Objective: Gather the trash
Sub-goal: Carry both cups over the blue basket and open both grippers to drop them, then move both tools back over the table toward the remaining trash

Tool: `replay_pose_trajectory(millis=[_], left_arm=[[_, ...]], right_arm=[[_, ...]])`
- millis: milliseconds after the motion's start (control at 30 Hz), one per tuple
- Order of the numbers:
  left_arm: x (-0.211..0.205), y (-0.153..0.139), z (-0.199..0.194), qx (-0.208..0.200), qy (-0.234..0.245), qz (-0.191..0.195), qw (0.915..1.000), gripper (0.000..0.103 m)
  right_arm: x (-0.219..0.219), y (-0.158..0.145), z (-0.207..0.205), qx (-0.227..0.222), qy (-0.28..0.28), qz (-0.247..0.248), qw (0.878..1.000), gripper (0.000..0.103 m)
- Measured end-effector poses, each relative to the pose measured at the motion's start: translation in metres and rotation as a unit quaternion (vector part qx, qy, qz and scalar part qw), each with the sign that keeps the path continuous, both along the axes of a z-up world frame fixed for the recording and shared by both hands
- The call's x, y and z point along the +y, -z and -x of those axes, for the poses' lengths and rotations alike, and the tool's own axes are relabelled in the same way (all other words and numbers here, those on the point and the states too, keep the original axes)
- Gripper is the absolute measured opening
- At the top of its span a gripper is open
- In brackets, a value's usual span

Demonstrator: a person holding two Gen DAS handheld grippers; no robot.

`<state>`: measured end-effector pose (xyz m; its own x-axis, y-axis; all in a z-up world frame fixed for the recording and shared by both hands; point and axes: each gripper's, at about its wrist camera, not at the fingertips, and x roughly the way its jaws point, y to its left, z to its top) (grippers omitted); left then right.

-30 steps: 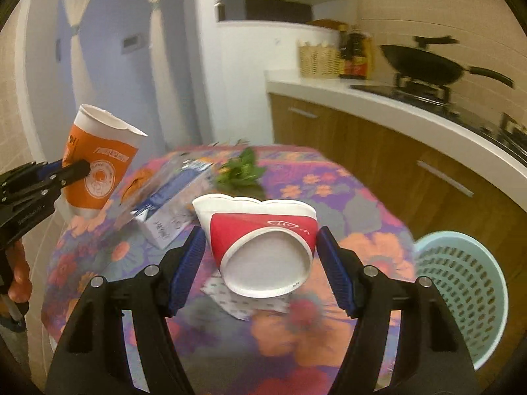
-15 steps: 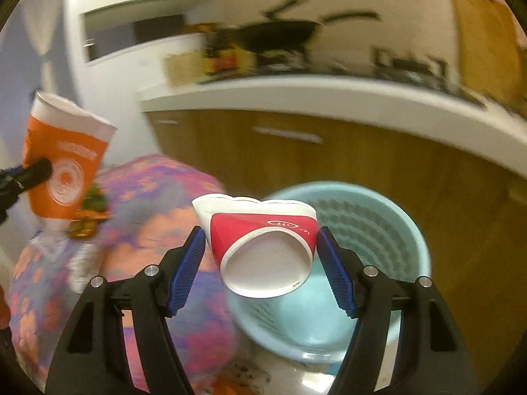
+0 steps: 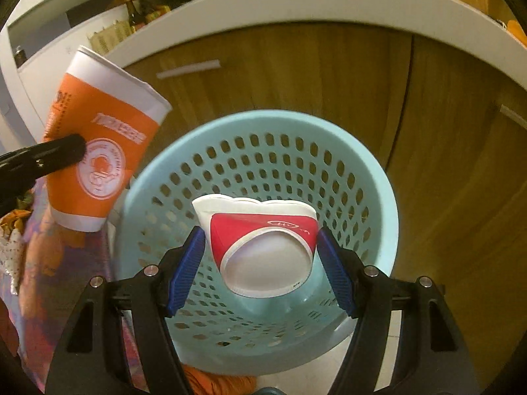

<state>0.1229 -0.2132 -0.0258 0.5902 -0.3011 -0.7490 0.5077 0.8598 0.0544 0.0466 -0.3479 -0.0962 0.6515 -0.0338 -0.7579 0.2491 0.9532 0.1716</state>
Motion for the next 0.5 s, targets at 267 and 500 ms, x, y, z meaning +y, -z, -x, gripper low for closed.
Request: replay_pose_trajectory(millis=[267, 500], left_arm=[[-0.016, 0.032, -0.022, 0.054, -0.002, -0.017, 0.9984, 0.025], [-0.028, 0.044, -0.023, 0.062, 0.006, -0.044, 0.9971, 0.026]], right_arm=[[-0.012, 0.011, -0.006, 0.018, -0.003, -0.017, 1.0, 0.067], [-0.026, 0.002, 0.002, 0.004, 0.01, -0.023, 1.0, 0.067]])
